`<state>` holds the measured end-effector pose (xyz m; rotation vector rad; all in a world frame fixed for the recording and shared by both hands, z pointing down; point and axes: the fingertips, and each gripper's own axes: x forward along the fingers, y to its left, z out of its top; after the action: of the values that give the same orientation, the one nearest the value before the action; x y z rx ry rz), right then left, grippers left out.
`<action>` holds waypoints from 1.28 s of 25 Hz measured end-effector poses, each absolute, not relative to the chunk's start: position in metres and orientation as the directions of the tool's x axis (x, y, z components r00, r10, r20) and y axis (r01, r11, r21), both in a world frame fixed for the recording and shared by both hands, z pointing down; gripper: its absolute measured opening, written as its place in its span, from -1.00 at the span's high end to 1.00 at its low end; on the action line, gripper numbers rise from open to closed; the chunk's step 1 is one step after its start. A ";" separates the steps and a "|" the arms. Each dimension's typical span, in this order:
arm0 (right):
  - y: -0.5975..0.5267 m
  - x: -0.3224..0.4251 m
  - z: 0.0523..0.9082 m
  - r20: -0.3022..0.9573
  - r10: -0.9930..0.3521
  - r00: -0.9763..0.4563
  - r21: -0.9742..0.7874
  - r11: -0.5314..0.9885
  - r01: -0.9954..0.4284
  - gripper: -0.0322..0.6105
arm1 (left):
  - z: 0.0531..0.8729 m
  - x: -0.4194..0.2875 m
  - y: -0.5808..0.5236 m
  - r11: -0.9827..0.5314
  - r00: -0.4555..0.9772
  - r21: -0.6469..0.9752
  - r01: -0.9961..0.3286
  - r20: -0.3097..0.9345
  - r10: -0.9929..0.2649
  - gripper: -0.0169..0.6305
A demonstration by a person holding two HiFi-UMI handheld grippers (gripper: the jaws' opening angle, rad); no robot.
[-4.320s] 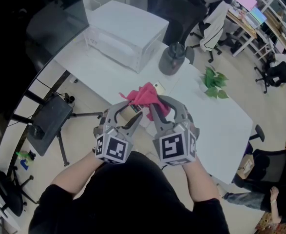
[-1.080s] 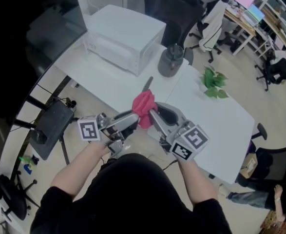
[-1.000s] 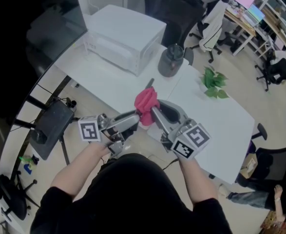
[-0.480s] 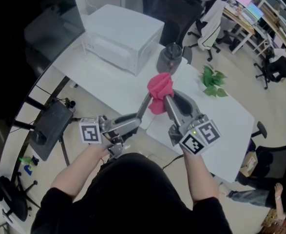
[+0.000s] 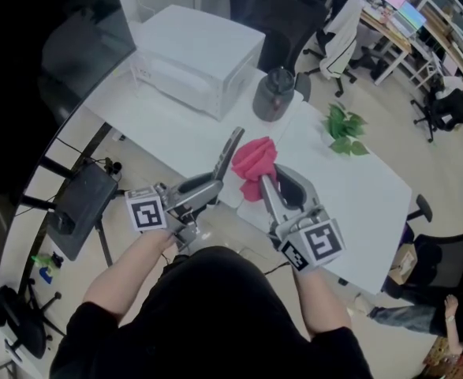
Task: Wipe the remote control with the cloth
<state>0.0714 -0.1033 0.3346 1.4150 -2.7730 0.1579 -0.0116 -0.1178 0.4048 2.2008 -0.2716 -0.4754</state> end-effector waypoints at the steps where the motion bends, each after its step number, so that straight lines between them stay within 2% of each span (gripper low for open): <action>1: -0.099 0.068 0.337 0.078 -0.808 -0.584 -0.063 0.581 -0.812 0.66 | 0.408 -0.012 -0.120 -0.622 0.903 0.781 -0.055 -0.227 -0.365 0.30; 4: -0.089 0.058 0.343 0.096 -0.807 -0.583 -0.018 0.584 -0.812 0.66 | 0.420 -0.016 -0.129 -0.653 0.897 0.735 -0.184 -0.145 -0.417 0.30; 8: -0.079 0.045 0.349 0.086 -0.803 -0.590 0.038 0.594 -0.804 0.66 | 0.446 -0.027 -0.148 -0.671 0.854 0.606 -0.427 0.028 -0.519 0.30; 16: -0.067 0.036 0.378 0.193 -0.807 -0.558 0.148 0.586 -0.796 0.66 | 0.515 -0.059 -0.198 -0.564 0.618 0.255 -0.786 0.336 -0.710 0.30; 22: -0.064 0.040 0.389 0.248 -0.824 -0.510 0.180 0.556 -0.811 0.66 | 0.578 -0.083 -0.235 -0.460 0.445 0.098 -0.882 0.493 -0.748 0.30; 29: -0.066 0.048 0.395 0.278 -0.837 -0.471 0.177 0.527 -0.831 0.66 | 0.637 -0.093 -0.267 -0.403 0.330 0.023 -0.915 0.620 -0.712 0.30; 32: -0.067 0.051 0.397 0.285 -0.840 -0.462 0.177 0.520 -0.836 0.66 | 0.653 -0.084 -0.272 -0.416 0.323 0.018 -0.909 0.661 -0.677 0.30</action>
<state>0.0512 -0.0675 0.3975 1.3924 -2.4289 -0.0165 -0.0844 -0.2725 0.6530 2.2079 -1.4066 0.8190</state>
